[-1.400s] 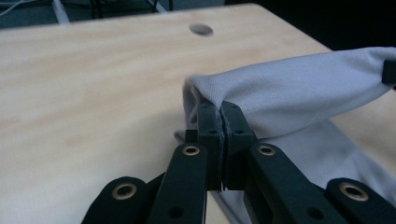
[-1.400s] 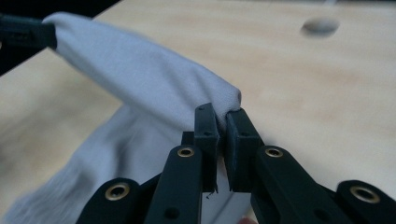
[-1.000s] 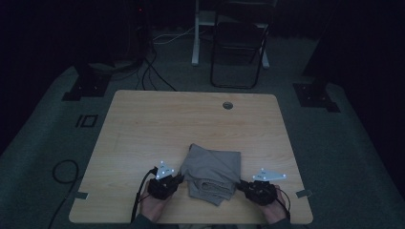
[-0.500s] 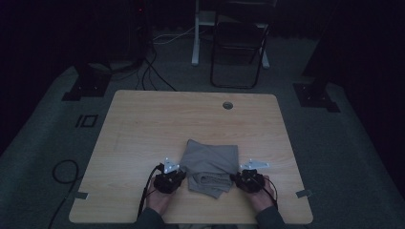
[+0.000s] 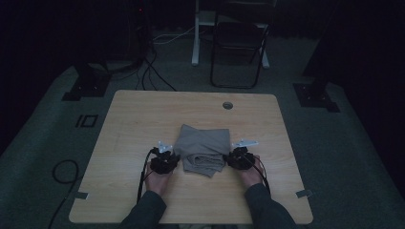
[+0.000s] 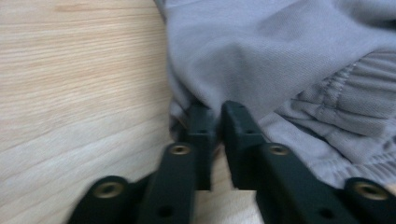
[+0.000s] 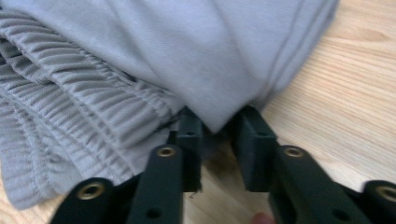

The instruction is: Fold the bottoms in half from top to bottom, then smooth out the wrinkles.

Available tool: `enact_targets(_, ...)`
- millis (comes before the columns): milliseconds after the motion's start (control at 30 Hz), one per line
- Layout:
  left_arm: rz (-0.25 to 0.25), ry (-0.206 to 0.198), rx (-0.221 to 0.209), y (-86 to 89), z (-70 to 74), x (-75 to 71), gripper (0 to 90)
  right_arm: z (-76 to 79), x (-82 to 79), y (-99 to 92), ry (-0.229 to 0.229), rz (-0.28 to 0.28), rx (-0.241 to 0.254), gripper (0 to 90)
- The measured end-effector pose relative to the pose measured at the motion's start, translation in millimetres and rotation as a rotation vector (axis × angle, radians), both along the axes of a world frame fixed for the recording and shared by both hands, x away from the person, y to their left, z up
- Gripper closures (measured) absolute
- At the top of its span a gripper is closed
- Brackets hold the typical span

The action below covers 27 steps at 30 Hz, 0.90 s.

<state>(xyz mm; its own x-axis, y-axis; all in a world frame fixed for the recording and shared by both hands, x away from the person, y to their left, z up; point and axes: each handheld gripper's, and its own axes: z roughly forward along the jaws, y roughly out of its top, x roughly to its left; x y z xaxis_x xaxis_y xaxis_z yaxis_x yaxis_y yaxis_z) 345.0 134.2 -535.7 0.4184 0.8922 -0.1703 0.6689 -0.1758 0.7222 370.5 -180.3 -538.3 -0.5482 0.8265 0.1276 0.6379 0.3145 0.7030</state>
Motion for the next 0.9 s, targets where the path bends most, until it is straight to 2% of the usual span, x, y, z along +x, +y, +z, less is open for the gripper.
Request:
enact_targets(67, -0.016, -0.009, -0.013, 6.8, 3.8, -5.4, 70.5, 3.9, -6.7, -7.7, -0.004, -0.002, 0.024, 62.5)
enact_targets(200, -0.009, -0.027, -0.045, 20.4, 11.8, -14.5, 63.2, 13.3, -21.0, -22.8, -0.027, -0.020, 0.035, 54.1)
enact_targets(300, 0.002, -0.044, -0.067, 28.6, 19.4, -18.2, 60.7, 20.0, -29.2, -31.2, -0.049, -0.030, 0.054, 50.8)
enact_targets(400, 0.012, -0.071, -0.110, 34.1, 29.5, -17.4, 58.0, 26.9, -34.7, -36.8, -0.076, -0.037, 0.088, 49.2)
enact_targets(467, 0.013, -0.080, -0.120, 34.8, 34.8, -14.1, 55.5, 31.3, -35.7, -37.6, -0.090, -0.044, 0.110, 48.6)
enact_targets(667, 0.010, -0.090, -0.127, 24.9, 45.3, 5.6, 48.2, 35.3, -28.8, -31.3, -0.104, -0.035, 0.110, 50.5)
enact_targets(900, 0.022, -0.035, -0.133, 14.5, 42.1, 34.2, 42.0, 31.5, -22.2, -26.5, -0.096, -0.047, 0.126, 54.9)
